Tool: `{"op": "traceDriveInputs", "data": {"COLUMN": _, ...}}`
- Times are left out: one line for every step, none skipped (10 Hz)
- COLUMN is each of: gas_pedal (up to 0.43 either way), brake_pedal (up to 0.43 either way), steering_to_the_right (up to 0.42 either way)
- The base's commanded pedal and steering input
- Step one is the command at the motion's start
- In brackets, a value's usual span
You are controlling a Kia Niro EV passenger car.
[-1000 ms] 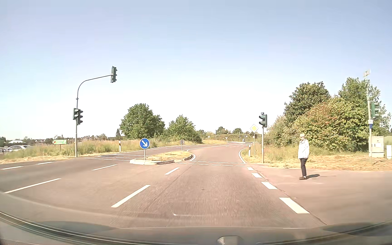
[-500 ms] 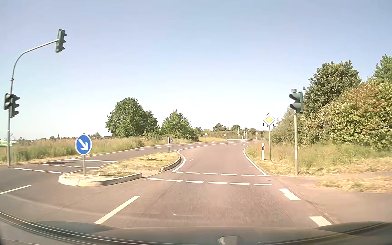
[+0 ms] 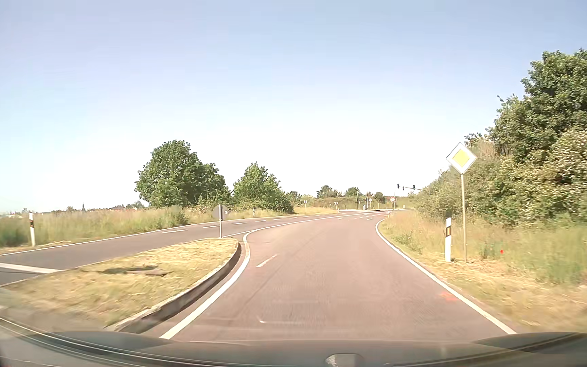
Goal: Follow the waypoints while adhering to traffic rules and regulations
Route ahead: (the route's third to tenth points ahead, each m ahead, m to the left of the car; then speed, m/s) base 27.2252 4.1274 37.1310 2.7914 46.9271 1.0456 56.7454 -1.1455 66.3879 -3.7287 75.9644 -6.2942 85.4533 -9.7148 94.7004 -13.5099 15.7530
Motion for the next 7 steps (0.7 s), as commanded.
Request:
{"op": "traceDriveInputs", "data": {"gas_pedal": 0.000, "brake_pedal": 0.018, "steering_to_the_right": 0.002}}
{"op": "traceDriveInputs", "data": {"gas_pedal": 0.000, "brake_pedal": 0.018, "steering_to_the_right": 0.002}}
{"op": "traceDriveInputs", "data": {"gas_pedal": 0.000, "brake_pedal": 0.018, "steering_to_the_right": 0.003}}
{"op": "traceDriveInputs", "data": {"gas_pedal": 0.000, "brake_pedal": 0.018, "steering_to_the_right": 0.002}}
{"op": "traceDriveInputs", "data": {"gas_pedal": 0.000, "brake_pedal": 0.024, "steering_to_the_right": 0.003}}
{"op": "traceDriveInputs", "data": {"gas_pedal": 0.000, "brake_pedal": 0.030, "steering_to_the_right": 0.003}}
{"op": "traceDriveInputs", "data": {"gas_pedal": 0.000, "brake_pedal": 0.030, "steering_to_the_right": 0.003}}
